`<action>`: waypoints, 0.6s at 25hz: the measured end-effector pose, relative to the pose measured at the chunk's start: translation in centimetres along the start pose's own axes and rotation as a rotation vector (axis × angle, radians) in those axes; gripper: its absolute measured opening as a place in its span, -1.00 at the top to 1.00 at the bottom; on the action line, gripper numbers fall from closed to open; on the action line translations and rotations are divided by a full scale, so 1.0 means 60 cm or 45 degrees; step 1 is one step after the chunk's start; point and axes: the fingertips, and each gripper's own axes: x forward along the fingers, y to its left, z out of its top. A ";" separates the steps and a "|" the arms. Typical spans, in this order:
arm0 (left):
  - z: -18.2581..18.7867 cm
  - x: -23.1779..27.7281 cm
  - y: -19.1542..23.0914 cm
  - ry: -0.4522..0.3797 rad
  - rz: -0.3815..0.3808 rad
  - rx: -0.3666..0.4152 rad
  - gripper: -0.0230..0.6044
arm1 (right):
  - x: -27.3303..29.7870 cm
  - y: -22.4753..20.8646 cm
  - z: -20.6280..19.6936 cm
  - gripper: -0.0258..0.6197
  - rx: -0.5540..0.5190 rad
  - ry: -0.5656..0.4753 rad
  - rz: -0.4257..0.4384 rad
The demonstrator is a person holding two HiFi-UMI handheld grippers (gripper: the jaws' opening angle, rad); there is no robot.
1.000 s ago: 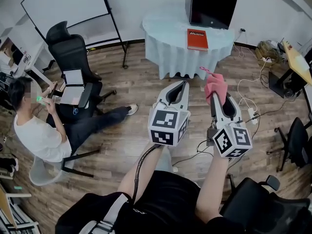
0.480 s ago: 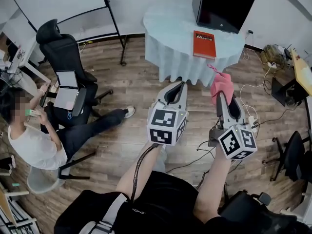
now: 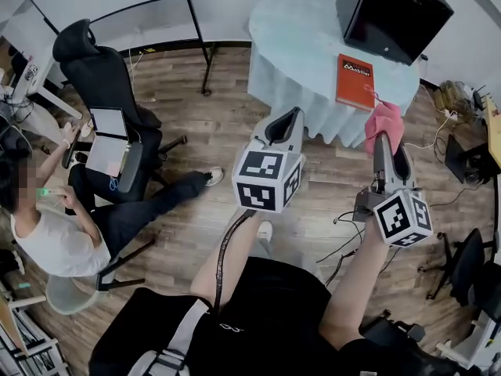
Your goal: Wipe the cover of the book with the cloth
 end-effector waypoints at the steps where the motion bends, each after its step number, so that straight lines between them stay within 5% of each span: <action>1: 0.005 0.007 0.013 -0.007 0.006 -0.025 0.89 | 0.011 0.009 0.004 0.44 -0.024 0.003 0.016; 9: 0.056 0.073 0.006 -0.094 -0.085 -0.048 0.89 | 0.042 -0.023 0.114 0.44 -0.083 -0.159 -0.040; 15: 0.054 0.127 0.028 -0.076 -0.052 -0.037 0.89 | 0.096 -0.073 0.100 0.44 -0.049 -0.151 -0.069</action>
